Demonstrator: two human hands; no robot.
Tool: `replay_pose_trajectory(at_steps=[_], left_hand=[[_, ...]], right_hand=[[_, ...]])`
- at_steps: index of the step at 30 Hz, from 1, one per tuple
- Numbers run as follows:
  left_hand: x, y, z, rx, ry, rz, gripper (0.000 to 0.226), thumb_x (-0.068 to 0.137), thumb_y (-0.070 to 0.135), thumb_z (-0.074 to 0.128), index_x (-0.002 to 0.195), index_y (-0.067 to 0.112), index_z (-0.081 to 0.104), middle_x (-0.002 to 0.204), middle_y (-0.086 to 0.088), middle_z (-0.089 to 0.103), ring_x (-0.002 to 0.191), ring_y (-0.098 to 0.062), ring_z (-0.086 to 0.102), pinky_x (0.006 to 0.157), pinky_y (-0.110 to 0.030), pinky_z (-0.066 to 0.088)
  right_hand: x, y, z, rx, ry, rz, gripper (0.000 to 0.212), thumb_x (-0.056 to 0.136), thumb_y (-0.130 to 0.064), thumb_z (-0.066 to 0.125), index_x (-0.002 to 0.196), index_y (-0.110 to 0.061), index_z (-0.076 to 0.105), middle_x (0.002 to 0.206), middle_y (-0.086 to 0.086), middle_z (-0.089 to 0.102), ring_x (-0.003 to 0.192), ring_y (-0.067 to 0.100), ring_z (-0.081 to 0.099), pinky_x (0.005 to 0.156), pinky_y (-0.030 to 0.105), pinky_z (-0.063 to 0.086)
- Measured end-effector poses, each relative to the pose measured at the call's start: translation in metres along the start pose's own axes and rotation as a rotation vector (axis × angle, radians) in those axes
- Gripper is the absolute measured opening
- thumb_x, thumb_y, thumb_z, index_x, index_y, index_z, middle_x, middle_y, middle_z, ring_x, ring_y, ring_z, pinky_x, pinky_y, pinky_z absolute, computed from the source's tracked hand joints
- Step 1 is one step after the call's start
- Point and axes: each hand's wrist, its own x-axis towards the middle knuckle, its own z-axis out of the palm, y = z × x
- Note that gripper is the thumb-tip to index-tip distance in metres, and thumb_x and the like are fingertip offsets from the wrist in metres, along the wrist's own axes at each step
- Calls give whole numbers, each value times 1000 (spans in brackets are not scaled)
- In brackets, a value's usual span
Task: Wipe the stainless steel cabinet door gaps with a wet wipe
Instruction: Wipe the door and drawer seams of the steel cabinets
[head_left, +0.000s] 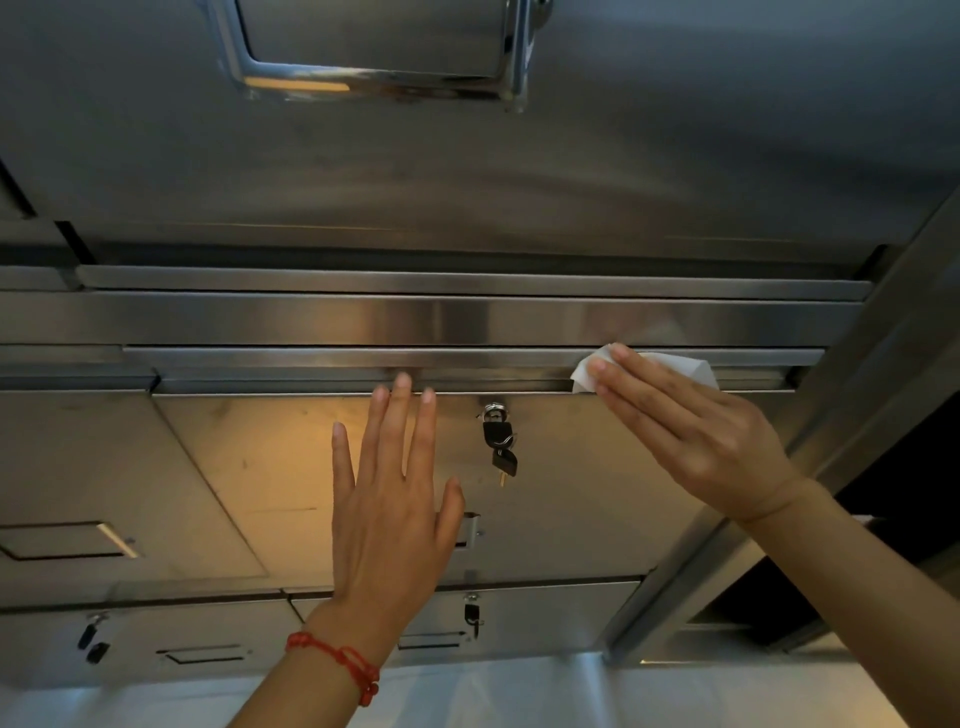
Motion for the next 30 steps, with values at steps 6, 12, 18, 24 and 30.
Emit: replay_pose_trajectory(at_steps=[6, 12, 18, 24, 30], left_hand=[[-2, 26, -2, -63, 2, 54, 60, 87, 32, 36, 140, 4, 39, 149, -17, 30, 140, -28, 19, 111, -54, 18], [-2, 55, 5, -49, -28, 115, 60, 87, 32, 36, 139, 4, 40, 149, -17, 31, 140, -27, 20, 113, -53, 16], [-7, 83, 15, -2, -26, 143, 59, 86, 30, 38, 138, 3, 39, 148, -18, 33, 139, -29, 23, 109, -53, 20], [0, 106, 24, 27, -11, 135, 60, 86, 31, 39, 140, 4, 33, 148, -19, 32, 138, -31, 24, 109, -52, 21], [8, 117, 35, 42, -27, 99, 62, 87, 32, 36, 142, 5, 27, 150, -19, 26, 140, -31, 18, 110, -51, 19]], right_hand=[[-13, 1, -7, 13, 10, 36, 25, 83, 7, 59, 107, 7, 67, 118, 20, 62, 110, 35, 59, 81, 42, 56], [-26, 13, -9, 22, 42, 21, 24, 83, 4, 61, 106, 6, 68, 116, 19, 63, 110, 33, 60, 86, 43, 54], [-46, 30, -4, 50, 63, 9, 28, 81, 5, 67, 109, 5, 67, 118, 19, 63, 111, 32, 60, 86, 42, 55], [-61, 48, 4, 70, 66, -9, 29, 83, 6, 67, 112, 5, 65, 121, 18, 61, 113, 33, 58, 85, 41, 55], [-68, 60, 15, 34, 50, -71, 30, 87, 6, 63, 116, 2, 64, 125, 17, 59, 117, 32, 56, 88, 40, 54]])
